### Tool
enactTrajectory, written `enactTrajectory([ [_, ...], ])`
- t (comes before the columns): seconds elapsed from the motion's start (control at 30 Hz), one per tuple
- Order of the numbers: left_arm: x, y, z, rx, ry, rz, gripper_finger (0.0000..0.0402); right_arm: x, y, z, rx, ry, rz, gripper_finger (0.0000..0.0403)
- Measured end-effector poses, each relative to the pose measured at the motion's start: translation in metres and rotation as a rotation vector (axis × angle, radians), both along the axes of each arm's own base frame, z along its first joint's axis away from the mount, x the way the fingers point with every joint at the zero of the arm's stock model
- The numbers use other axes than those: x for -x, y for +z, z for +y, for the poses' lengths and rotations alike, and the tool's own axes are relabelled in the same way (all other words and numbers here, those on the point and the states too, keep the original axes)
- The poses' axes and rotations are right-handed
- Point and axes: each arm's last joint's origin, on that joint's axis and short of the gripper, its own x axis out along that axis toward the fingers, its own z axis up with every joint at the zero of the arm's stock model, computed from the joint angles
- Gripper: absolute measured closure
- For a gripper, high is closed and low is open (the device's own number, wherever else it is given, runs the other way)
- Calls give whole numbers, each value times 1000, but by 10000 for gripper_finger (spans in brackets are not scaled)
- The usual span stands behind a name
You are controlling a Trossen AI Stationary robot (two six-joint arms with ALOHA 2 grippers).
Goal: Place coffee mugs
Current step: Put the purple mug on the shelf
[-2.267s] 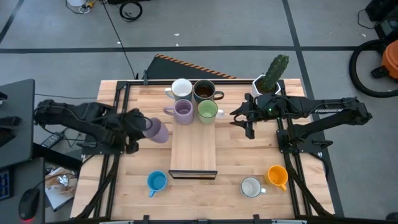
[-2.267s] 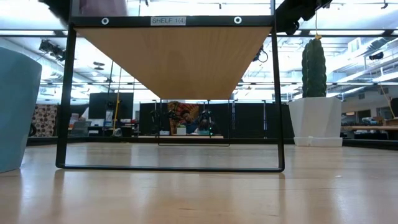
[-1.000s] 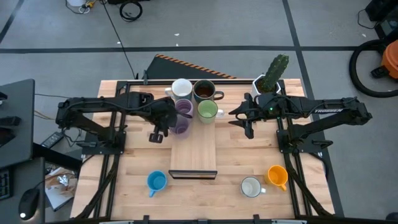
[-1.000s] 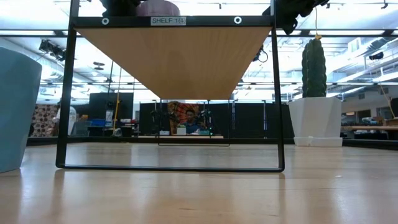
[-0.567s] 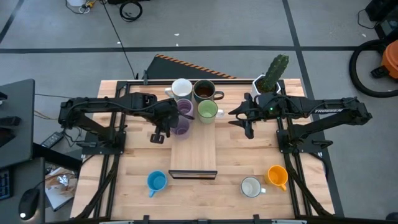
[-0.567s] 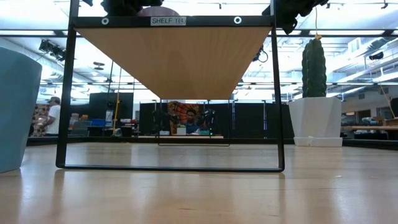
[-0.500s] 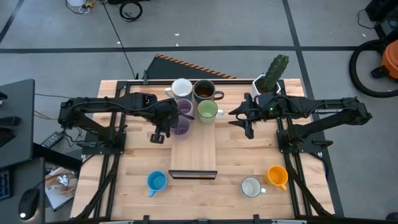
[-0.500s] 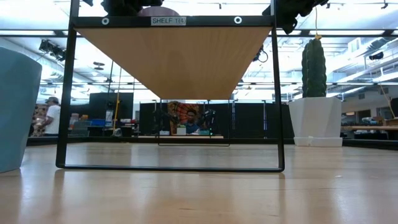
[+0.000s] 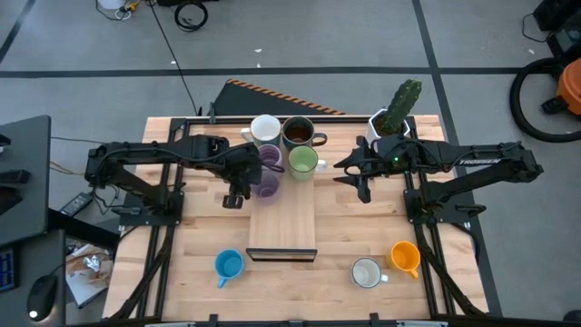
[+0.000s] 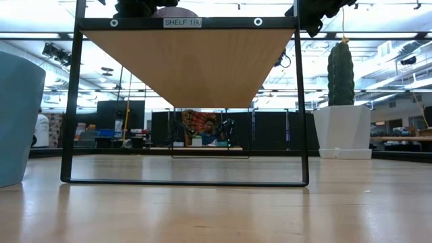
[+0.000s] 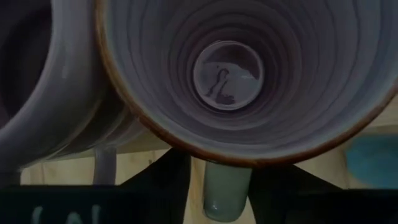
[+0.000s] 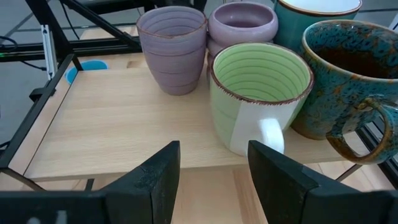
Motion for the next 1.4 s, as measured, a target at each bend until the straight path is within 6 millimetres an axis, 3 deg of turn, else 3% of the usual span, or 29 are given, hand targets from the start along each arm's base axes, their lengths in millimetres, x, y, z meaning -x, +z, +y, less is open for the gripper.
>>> enactTrajectory([
  [0.37,1,1,0,7,34,-2,202,0,-1,0,-6,-3,8,208],
  [0.97,35,34,-1,-3,124,-140,200,1,-1,1,-17,-3,12,208],
  [1.4,62,25,-3,-12,129,-283,200,1,-2,4,-20,6,20,208],
])
